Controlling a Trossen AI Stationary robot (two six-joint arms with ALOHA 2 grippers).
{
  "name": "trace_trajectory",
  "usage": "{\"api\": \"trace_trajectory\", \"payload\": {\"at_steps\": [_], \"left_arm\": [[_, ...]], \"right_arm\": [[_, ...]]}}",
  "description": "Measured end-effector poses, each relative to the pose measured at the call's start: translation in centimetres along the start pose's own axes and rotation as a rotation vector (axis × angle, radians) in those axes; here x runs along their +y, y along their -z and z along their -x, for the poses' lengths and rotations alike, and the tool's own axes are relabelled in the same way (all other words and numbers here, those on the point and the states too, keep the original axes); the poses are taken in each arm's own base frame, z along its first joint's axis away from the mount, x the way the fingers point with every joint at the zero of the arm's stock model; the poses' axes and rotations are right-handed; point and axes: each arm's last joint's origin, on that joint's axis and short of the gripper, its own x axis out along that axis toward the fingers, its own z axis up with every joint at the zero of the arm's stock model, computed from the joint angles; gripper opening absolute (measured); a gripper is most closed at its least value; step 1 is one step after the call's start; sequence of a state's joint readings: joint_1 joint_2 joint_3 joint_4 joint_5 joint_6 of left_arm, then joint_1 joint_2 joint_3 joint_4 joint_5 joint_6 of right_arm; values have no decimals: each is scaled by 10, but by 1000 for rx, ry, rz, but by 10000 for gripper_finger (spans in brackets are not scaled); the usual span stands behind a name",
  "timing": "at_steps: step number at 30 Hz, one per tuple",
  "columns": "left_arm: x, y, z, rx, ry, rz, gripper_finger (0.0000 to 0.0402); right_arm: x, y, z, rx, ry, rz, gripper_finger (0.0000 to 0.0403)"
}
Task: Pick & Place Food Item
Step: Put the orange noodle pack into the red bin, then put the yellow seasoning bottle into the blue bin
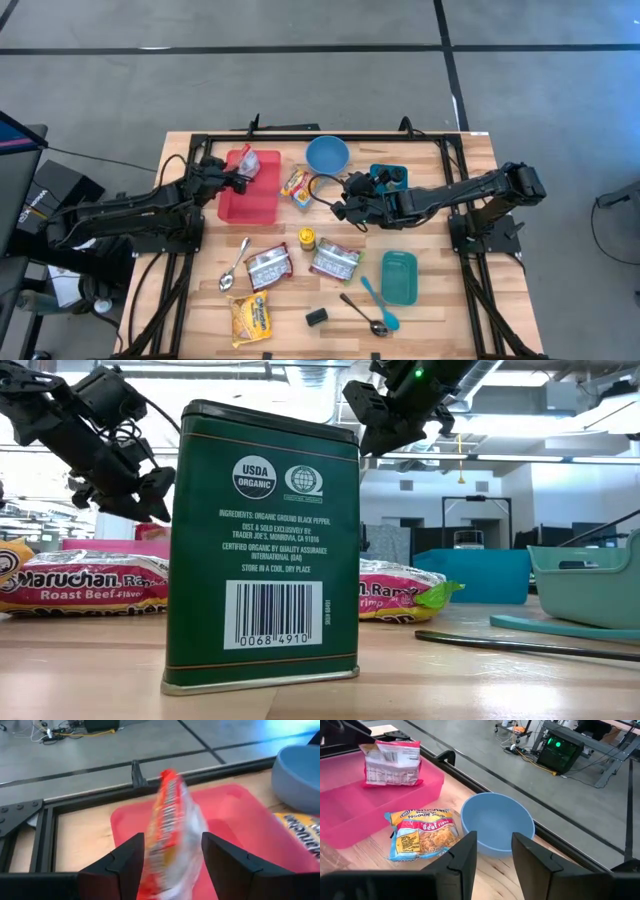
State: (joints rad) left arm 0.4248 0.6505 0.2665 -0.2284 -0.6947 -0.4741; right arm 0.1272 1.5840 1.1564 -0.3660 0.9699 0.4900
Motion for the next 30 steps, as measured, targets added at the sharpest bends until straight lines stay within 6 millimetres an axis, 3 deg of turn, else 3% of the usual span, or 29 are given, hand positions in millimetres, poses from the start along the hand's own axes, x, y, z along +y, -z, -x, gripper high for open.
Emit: {"api": "trace_trajectory", "payload": {"at_steps": [12, 24, 30], "left_arm": [[3, -9, 10, -64, 89, 53, 186], [-13, -21, 16, -90, 517, -35, 159], [-16, -22, 18, -79, 634, -48, 148]], "right_arm": [[0, 0, 0, 0, 0, 0, 116], [0, 0, 0, 0, 0, 3, 116], [-1, 2, 0, 14, 7, 26, 116]]}}
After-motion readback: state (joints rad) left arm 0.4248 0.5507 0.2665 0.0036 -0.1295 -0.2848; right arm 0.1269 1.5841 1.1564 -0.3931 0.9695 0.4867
